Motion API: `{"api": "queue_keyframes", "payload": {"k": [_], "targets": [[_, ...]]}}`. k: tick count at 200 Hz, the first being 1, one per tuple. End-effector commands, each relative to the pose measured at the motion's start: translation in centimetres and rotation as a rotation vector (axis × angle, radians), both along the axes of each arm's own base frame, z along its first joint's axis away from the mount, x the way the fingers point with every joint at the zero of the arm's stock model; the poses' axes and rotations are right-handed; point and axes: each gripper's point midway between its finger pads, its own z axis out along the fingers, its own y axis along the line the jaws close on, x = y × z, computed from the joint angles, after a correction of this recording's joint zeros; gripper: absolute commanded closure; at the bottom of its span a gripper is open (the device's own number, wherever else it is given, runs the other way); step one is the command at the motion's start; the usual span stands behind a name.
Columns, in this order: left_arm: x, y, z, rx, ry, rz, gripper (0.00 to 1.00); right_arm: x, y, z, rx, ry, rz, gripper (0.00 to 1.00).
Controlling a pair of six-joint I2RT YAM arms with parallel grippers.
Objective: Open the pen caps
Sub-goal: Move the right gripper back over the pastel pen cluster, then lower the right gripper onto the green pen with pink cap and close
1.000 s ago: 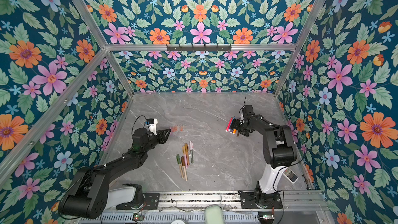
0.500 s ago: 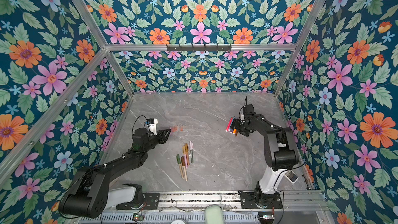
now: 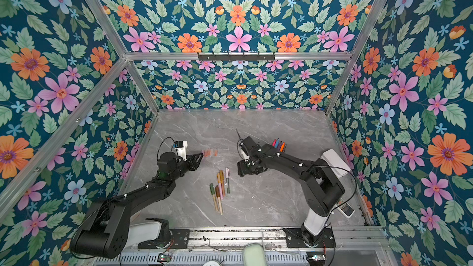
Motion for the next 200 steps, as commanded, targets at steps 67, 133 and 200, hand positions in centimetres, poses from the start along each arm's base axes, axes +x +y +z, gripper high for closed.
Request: {"api": "queue_keyframes", "payload": {"k": [67,133,200], "targets": [[0.3,0.1,0.9,-0.002,-0.034,0.007,0.66,-3.5,4.4,-2.7,-0.184,0.027,0.074,0.60],[0.3,0.0,1.0,-0.003,-0.035,0.004,0.66,-3.9,4.7,-3.6,-0.238,0.035,0.064,0.70],[0.3,0.0,0.9,-0.002,-0.030,0.004,0.66,-4.2,5.5,-4.1,-0.253,0.044,0.073,0.71]]}}
